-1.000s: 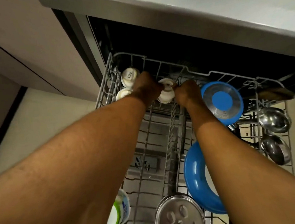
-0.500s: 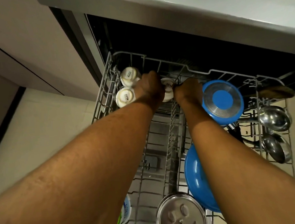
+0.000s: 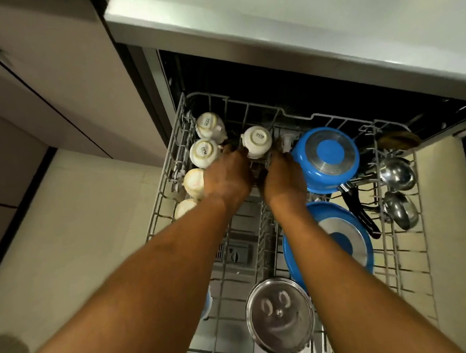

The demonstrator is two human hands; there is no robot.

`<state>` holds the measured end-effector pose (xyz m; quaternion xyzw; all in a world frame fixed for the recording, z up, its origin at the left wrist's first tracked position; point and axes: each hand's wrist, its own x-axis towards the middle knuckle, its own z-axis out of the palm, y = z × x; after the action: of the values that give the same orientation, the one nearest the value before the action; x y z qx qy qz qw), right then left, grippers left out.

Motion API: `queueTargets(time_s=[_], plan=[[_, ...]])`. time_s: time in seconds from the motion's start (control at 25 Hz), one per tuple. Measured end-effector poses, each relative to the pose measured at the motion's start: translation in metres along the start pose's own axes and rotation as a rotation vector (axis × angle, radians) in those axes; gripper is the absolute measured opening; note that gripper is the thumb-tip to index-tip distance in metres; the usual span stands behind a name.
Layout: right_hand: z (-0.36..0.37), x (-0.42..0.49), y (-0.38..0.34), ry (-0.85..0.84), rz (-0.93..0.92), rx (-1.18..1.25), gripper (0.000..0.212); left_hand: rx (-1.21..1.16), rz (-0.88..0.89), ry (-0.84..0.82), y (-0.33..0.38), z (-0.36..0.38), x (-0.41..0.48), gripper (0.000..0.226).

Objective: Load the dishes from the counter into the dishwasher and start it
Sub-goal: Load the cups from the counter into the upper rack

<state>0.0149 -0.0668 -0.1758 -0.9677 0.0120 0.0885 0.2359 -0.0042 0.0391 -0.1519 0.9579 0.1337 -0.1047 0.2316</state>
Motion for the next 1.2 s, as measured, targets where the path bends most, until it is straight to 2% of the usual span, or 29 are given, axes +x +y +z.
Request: queueTargets(time_s=[0.08, 0.16, 0.32, 0.6, 0.88, 1.04, 1.2], plan=[[-0.008, -0.037, 0.0, -0.034, -0.136, -0.194, 0.046, 0.026, 0.02, -0.01, -0.003, -0.009, -0.037, 0.033], [-0.024, -0.072, -0.007, -0.04, -0.165, -0.288, 0.054, 0.022, 0.047, 0.012, -0.003, -0.022, -0.074, 0.027], [-0.058, -0.145, -0.022, -0.128, -0.206, -0.314, 0.062, 0.01, 0.06, 0.071, -0.001, -0.052, -0.148, 0.038], [-0.136, -0.247, -0.06, -0.047, -0.241, -0.24, 0.059, 0.095, 0.0, 0.177, 0.01, -0.122, -0.276, 0.054], [-0.151, -0.273, -0.14, 0.044, -0.394, -0.266, 0.054, 0.082, 0.006, 0.391, -0.023, -0.182, -0.295, 0.051], [-0.147, -0.275, -0.195, 0.041, -0.455, -0.301, 0.064, 0.083, 0.01, 0.398, -0.072, -0.231, -0.294, 0.062], [-0.143, -0.274, -0.281, 0.081, -0.485, -0.262, 0.065, 0.179, 0.038, 0.467, -0.147, -0.294, -0.292, 0.06]])
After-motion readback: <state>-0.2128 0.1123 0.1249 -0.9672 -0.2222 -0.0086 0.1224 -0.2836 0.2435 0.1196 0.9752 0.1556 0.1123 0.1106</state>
